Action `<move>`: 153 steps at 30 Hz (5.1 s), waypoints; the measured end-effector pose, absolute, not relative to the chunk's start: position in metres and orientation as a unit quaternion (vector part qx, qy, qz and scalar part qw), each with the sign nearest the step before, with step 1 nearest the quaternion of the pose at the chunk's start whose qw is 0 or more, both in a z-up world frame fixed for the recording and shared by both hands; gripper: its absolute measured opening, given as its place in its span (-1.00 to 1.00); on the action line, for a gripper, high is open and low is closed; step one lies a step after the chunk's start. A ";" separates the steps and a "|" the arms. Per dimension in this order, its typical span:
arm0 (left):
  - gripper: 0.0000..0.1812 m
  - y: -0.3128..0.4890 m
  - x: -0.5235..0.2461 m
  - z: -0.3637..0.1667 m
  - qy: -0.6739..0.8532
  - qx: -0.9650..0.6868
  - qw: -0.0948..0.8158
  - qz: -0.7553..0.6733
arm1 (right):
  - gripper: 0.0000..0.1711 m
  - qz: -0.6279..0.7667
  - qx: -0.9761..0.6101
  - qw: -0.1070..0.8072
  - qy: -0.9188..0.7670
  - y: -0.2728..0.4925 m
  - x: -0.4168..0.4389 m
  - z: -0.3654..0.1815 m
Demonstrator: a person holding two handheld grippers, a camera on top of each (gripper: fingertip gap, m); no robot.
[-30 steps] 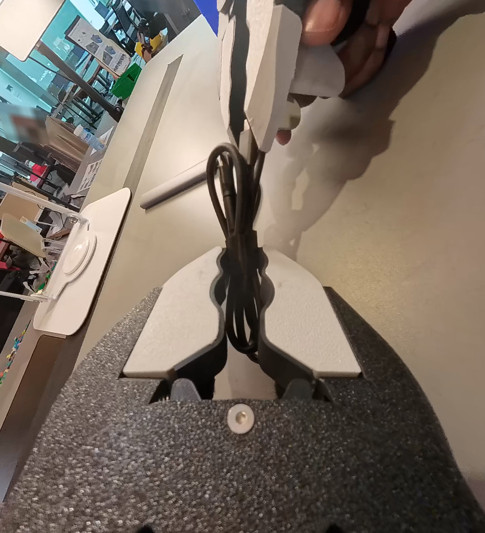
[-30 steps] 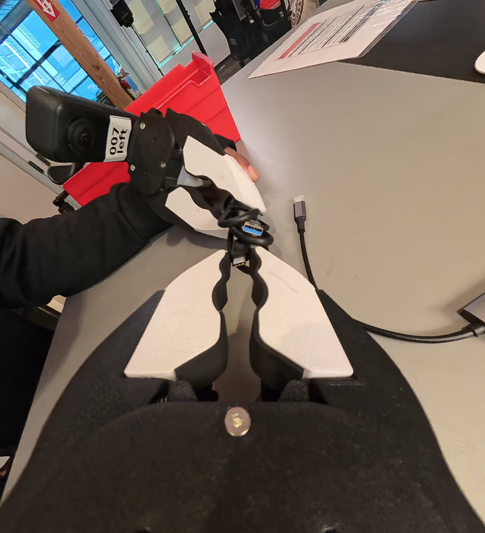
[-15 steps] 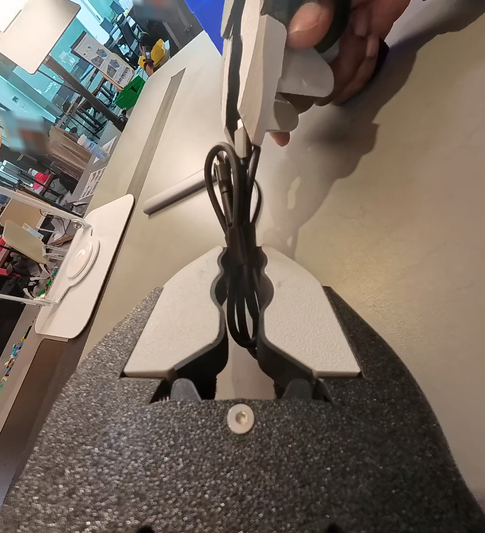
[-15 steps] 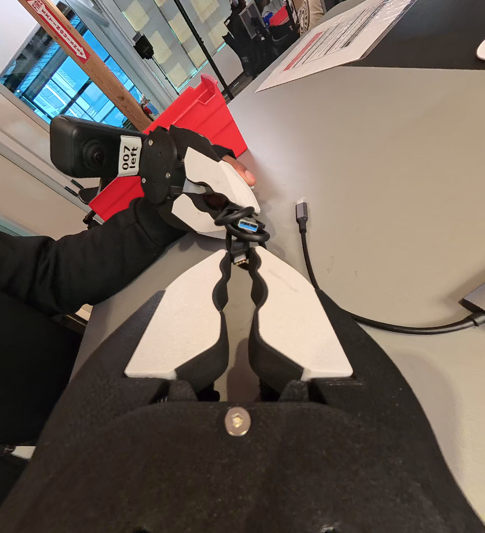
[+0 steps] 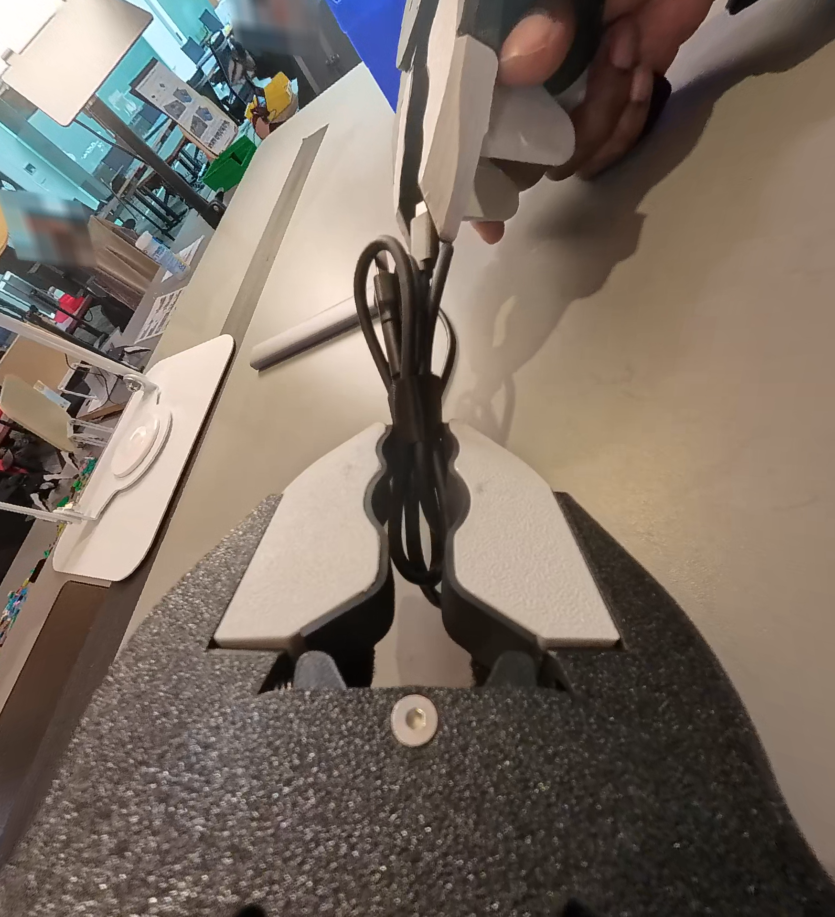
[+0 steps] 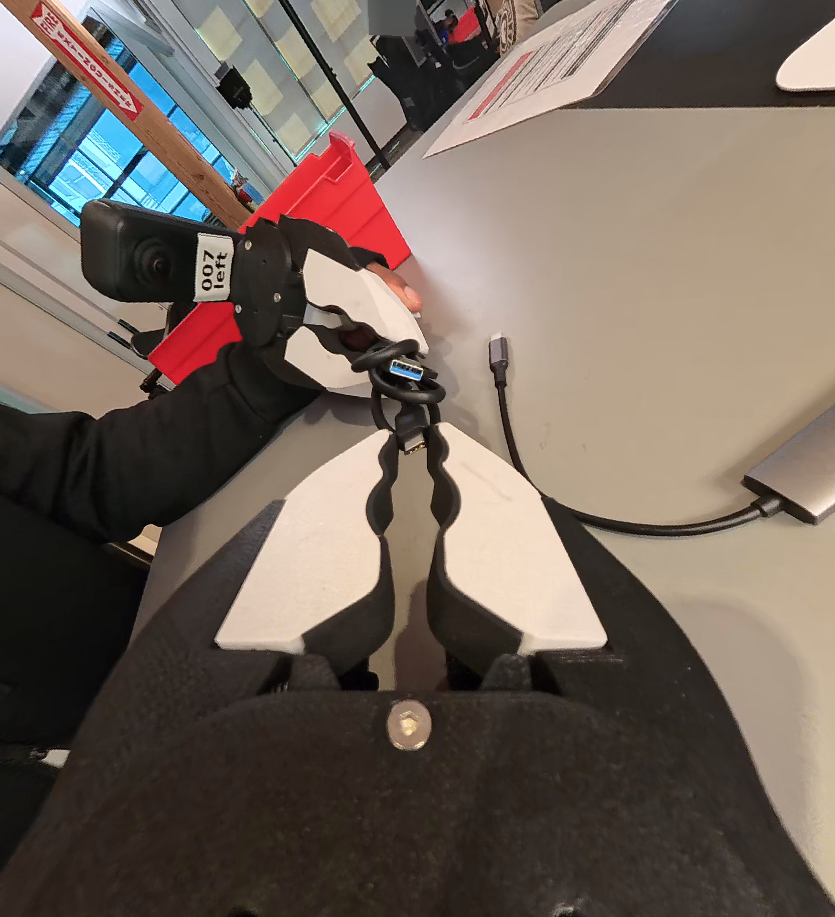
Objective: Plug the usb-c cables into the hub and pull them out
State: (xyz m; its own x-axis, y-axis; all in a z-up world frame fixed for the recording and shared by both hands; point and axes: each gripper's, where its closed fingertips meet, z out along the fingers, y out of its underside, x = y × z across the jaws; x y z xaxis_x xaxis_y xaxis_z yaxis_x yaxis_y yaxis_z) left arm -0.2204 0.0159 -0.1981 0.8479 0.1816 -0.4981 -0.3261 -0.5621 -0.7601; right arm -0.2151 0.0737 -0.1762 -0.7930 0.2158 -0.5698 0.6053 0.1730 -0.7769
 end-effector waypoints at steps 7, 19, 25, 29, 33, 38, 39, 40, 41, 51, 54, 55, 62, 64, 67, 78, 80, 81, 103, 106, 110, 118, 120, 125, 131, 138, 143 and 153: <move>-0.81 0.015 -0.221 -0.197 0.039 -0.840 0.469 0.268 | -0.88 -0.587 0.284 0.170 0.739 0.076 -0.219 -0.175; -0.82 -0.005 -0.238 -0.188 -0.026 -0.832 0.486 0.266 | -1.00 -0.660 0.364 0.123 0.645 0.141 -0.267 -0.154; -0.82 0.004 -0.234 -0.206 0.010 -0.859 0.435 0.269 | -0.73 -0.605 0.312 0.150 0.717 0.089 -0.233 -0.171; -0.82 0.009 -0.229 -0.206 0.027 -0.856 0.440 0.272 | -0.54 -0.580 0.315 0.144 0.737 0.083 -0.232 -0.179; -0.82 0.017 -0.225 -0.202 0.043 -0.849 0.454 0.268 | -0.56 -0.573 0.293 0.153 0.750 0.079 -0.225 -0.181; -0.81 0.021 -0.223 -0.205 0.052 -0.852 0.446 0.270 | -0.85 -0.564 0.267 0.165 0.763 0.075 -0.215 -0.182; -0.81 0.021 -0.223 -0.206 0.052 -0.853 0.444 0.270 | -0.85 -0.562 0.269 0.168 0.764 0.075 -0.215 -0.183; -0.81 0.020 -0.224 -0.206 0.051 -0.852 0.445 0.271 | -0.85 -0.564 0.269 0.170 0.762 0.075 -0.216 -0.182; -0.81 0.020 -0.224 -0.205 0.050 -0.851 0.447 0.271 | -0.86 -0.567 0.269 0.168 0.760 0.076 -0.216 -0.181; -0.81 0.018 -0.223 -0.199 0.044 -0.843 0.466 0.263 | -0.88 -0.578 0.272 0.173 0.749 0.080 -0.219 -0.177; -0.81 0.017 -0.222 -0.199 0.043 -0.843 0.469 0.261 | -0.88 -0.580 0.274 0.178 0.746 0.081 -0.219 -0.177; -0.81 0.017 -0.222 -0.198 0.043 -0.842 0.471 0.260 | -0.88 -0.580 0.276 0.179 0.745 0.081 -0.220 -0.177; -0.82 0.016 -0.223 -0.197 0.038 -0.841 0.474 0.258 | -0.89 -0.585 0.280 0.183 0.739 0.082 -0.221 -0.175; -0.82 0.015 -0.224 -0.198 0.034 -0.843 0.472 0.254 | -0.89 -0.583 0.281 0.180 0.740 0.082 -0.222 -0.176; -0.78 0.013 -0.228 -0.198 0.014 -0.848 0.469 0.247 | -0.89 -0.585 0.278 0.169 0.743 0.081 -0.222 -0.176; -0.36 0.024 -0.210 -0.145 -0.093 -0.767 0.631 0.068 | -0.92 -0.600 0.160 0.193 0.760 0.069 -0.188 -0.163; -0.37 0.030 -0.206 -0.136 -0.113 -0.741 0.662 0.005 | -0.92 -0.594 0.120 0.187 0.773 0.063 -0.177 -0.163; -0.36 0.034 -0.202 -0.132 -0.121 -0.726 0.676 -0.037 | -0.92 -0.590 0.101 0.182 0.780 0.061 -0.171 -0.164; -0.63 0.058 -0.168 -0.191 -0.046 -0.868 0.494 -0.018 | -0.91 -0.518 0.024 0.029 0.855 0.052 -0.168 -0.189; -0.60 0.057 -0.166 -0.199 -0.035 -0.885 0.463 -0.003 | -0.91 -0.498 0.004 0.002 0.867 0.051 -0.167 -0.196; -0.52 0.058 -0.170 -0.208 -0.044 -0.891 0.451 0.016 | -0.92 -0.506 -0.001 -0.021 0.862 0.051 -0.170 -0.193; -0.47 0.055 -0.178 -0.213 -0.056 -0.890 0.452 0.022 | -0.92 -0.528 0.002 -0.038 0.849 0.053 -0.174 -0.186; -0.47 0.057 -0.183 -0.203 -0.044 -0.876 0.477 0.051 | -0.92 -0.522 0.001 -0.042 0.852 0.052 -0.174 -0.188; -0.53 0.064 -0.180 -0.177 0.048 -0.849 0.496 0.178 | -0.92 -0.520 0.012 -0.048 0.853 0.052 -0.178 -0.188; -0.82 0.065 -0.177 -0.188 0.065 -0.864 0.466 0.179 | -0.92 -0.505 0.010 -0.076 0.859 0.054 -0.184 -0.192; -0.83 0.064 -0.179 -0.193 0.075 -0.871 0.445 0.195 | -0.92 -0.493 -0.008 -0.094 0.865 0.056 -0.183 -0.196; -0.82 0.065 -0.179 -0.200 0.094 -0.882 0.406 0.218 | -0.92 -0.468 -0.027 -0.121 0.875 0.057 -0.183 -0.202; -0.92 0.064 -0.181 -0.204 0.114 -0.885 0.383 0.238 | -0.92 -0.442 -0.039 -0.135 0.886 0.059 -0.181 -0.207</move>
